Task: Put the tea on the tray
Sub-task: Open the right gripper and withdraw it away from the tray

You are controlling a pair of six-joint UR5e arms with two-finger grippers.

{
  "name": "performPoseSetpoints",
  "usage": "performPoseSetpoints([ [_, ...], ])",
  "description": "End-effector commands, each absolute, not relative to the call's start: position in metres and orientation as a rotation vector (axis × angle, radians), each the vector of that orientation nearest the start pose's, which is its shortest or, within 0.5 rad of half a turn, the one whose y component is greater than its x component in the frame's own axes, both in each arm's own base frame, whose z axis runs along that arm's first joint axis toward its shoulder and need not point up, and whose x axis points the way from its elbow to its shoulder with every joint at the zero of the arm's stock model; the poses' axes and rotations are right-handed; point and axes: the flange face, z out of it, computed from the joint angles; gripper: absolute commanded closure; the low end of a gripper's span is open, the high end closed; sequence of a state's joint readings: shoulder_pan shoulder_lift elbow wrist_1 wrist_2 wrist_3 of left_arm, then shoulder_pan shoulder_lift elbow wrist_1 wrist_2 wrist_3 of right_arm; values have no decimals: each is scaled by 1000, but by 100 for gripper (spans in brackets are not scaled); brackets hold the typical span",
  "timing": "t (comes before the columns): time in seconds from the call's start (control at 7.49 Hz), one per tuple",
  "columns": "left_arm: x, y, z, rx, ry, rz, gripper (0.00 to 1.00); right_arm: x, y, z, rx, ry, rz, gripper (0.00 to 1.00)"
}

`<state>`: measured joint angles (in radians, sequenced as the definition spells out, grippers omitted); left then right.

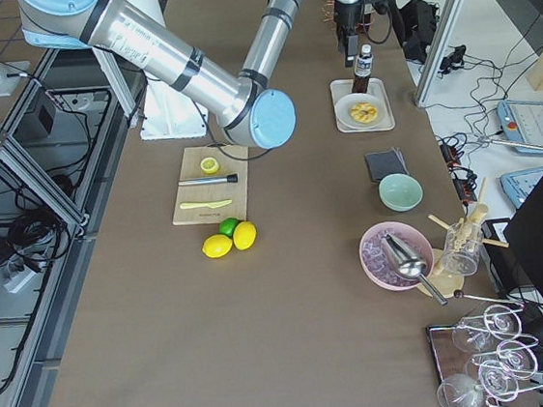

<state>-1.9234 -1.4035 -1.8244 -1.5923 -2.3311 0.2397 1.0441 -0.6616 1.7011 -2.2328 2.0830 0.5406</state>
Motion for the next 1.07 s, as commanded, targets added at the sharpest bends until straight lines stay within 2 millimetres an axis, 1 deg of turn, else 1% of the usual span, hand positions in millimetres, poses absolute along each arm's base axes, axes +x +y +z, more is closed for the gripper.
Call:
performPoseSetpoints([
  [0.0, -204, -358, 630, 306, 696, -76, 3, -115, -564, 320, -13, -589, -187, 0],
  [0.13, -201, -357, 628, 340, 731, -63, 3, -72, -549, 376, -71, -636, -190, 0],
  [0.27, -199, -358, 627, 344, 764, -66, 3, -31, -531, 425, -116, -636, -164, 0],
  [0.4, -195, -358, 627, 348, 811, -66, 3, 3, -510, 475, -142, -639, -109, 0],
  [0.53, -192, -358, 631, 343, 836, -68, 3, 28, -494, 518, -131, -656, -68, 0],
  [0.67, -191, -363, 632, 353, 890, -73, 3, 43, -480, 548, -116, -683, -67, 0],
  [0.8, -192, -365, 627, 360, 891, -71, 3, 50, -472, 558, -120, -688, -66, 0],
  [0.93, -191, -372, 625, 356, 874, -55, 3, 52, -467, 567, -136, -687, -56, 0],
])
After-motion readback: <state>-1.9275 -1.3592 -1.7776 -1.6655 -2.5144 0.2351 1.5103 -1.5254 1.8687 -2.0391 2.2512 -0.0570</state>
